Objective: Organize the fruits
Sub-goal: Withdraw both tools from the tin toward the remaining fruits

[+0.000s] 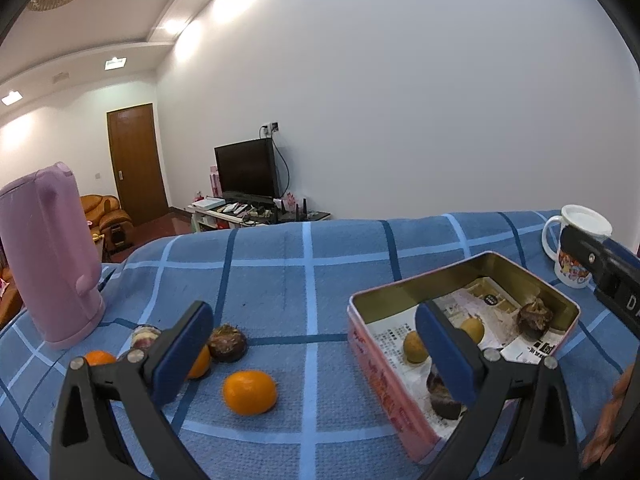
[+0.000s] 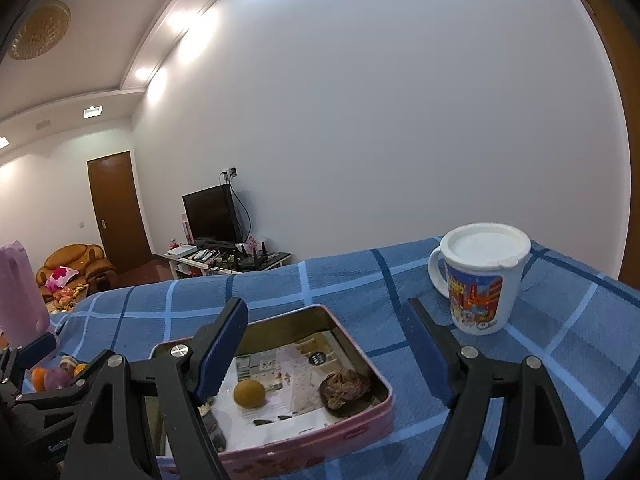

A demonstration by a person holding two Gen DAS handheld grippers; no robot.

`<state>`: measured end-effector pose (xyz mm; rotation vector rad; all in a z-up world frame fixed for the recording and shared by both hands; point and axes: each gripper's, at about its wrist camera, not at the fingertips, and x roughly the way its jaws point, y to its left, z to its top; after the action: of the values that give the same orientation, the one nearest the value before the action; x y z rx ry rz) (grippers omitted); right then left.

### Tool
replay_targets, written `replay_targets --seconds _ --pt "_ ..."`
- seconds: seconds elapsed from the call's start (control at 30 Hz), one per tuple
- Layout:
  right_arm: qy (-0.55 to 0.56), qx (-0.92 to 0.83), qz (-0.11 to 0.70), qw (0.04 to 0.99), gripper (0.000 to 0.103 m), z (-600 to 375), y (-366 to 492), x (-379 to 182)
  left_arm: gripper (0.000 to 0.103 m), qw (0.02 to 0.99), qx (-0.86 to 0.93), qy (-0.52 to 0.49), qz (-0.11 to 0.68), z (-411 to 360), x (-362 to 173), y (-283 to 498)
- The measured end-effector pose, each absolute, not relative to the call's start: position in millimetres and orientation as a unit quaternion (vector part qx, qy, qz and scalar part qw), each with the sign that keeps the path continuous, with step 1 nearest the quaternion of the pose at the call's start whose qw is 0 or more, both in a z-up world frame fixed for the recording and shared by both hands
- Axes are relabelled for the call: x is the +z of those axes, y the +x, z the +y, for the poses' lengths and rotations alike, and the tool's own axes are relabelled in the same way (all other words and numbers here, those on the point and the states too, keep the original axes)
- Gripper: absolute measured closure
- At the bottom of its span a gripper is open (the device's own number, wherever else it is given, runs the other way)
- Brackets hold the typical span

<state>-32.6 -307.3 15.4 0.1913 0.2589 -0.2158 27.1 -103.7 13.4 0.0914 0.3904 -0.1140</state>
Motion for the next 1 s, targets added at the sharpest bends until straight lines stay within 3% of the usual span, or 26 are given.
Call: replay_targets --seconds 1.0 --pt "0.053 -0.042 0.153 0.986 0.023 -190.9 -26.7 12.3 0.0 0.975 -0.031 0.031 0.218 -1.0 8.3 27.2"
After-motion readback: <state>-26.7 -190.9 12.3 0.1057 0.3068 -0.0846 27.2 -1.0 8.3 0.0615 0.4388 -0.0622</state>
